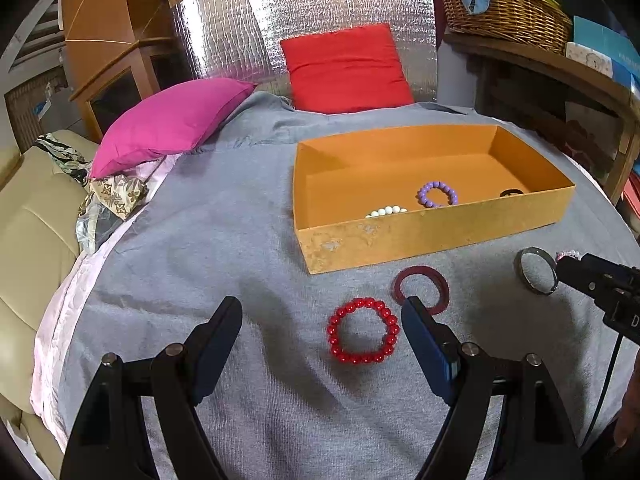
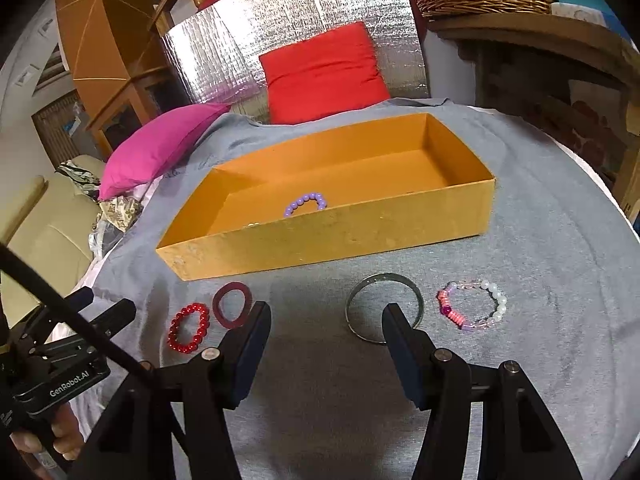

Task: Organize jewelry
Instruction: 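Withdraw both grippers from the box toward the remaining bracelets, then lower the left gripper onto the red bead bracelet while the right lowers to the metal bangle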

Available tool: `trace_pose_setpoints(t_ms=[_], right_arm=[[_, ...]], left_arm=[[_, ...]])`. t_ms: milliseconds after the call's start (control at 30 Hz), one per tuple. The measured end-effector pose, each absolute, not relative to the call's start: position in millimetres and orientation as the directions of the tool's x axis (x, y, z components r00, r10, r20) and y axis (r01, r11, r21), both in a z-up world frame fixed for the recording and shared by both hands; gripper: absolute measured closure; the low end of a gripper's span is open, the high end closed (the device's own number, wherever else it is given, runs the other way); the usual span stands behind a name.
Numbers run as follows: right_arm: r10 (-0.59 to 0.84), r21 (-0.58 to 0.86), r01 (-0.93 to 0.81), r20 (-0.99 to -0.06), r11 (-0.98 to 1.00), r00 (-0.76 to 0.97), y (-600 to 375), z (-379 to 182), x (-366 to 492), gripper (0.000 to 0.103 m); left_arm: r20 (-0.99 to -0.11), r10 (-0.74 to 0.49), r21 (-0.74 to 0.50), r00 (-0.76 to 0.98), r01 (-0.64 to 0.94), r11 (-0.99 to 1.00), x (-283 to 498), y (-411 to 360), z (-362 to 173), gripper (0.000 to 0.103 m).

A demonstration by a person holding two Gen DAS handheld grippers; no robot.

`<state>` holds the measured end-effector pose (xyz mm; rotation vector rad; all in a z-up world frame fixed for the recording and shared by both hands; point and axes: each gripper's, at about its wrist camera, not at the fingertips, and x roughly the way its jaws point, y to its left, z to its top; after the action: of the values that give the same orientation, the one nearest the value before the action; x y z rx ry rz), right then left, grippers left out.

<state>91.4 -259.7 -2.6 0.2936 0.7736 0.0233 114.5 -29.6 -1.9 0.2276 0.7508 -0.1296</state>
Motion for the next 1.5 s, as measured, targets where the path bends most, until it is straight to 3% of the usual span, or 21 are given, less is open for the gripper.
trace_pose_setpoints(t_ms=[833, 1500], right_arm=[[0.106, 0.259, 0.122, -0.716, 0.958, 0.690, -276, -10, 88, 0.040], [0.090, 0.222, 0.147, -0.790, 0.964, 0.607, -287, -30, 97, 0.036]], left_arm=[[-0.716, -0.021, 0.179, 0.697, 0.212, 0.961, 119, -31, -13, 0.021], [-0.867, -0.046, 0.068, 0.497, 0.209, 0.976, 146, -20, -56, 0.021]])
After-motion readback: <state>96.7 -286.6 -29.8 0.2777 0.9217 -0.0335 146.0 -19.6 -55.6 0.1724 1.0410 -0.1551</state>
